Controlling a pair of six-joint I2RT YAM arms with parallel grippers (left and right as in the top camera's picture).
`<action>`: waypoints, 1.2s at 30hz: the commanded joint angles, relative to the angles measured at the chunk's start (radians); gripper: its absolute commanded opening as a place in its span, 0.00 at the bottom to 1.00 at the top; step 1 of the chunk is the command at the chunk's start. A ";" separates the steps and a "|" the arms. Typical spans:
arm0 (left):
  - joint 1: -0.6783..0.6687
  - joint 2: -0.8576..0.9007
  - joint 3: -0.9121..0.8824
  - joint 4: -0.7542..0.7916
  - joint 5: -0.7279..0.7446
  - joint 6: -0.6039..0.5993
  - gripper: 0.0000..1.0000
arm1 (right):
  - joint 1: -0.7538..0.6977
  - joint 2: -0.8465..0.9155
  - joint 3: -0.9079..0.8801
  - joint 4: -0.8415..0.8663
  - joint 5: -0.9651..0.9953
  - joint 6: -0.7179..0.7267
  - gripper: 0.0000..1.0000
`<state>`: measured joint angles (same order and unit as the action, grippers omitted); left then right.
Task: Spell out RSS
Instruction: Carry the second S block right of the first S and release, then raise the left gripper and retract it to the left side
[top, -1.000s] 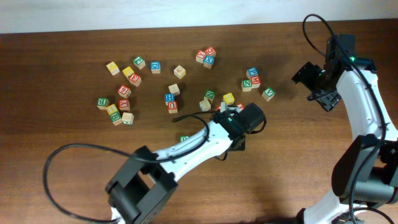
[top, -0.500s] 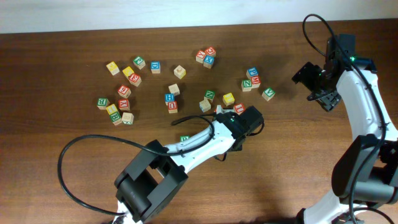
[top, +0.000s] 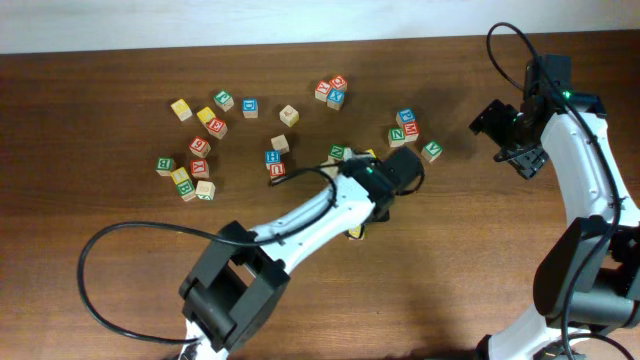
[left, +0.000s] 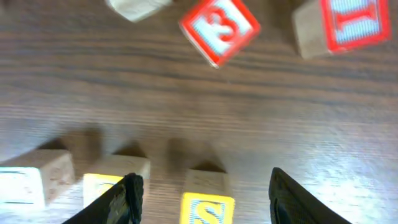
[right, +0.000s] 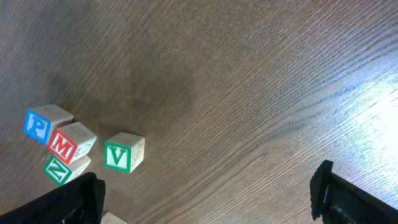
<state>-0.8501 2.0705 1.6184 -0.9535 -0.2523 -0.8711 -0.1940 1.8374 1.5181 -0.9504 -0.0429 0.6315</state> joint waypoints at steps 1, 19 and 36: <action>0.055 -0.026 0.117 -0.056 -0.024 0.059 0.71 | -0.003 0.000 -0.002 0.000 0.009 0.005 0.98; 0.486 -0.373 0.441 -0.735 0.031 0.189 0.99 | -0.003 0.000 -0.002 0.000 0.009 0.005 0.98; 0.742 -0.371 0.359 -0.733 0.149 0.188 0.99 | -0.003 0.000 -0.002 0.000 0.009 0.005 0.98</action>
<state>-0.1730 1.6955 1.9800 -1.6726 -0.1669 -0.6952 -0.1940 1.8374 1.5181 -0.9504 -0.0433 0.6315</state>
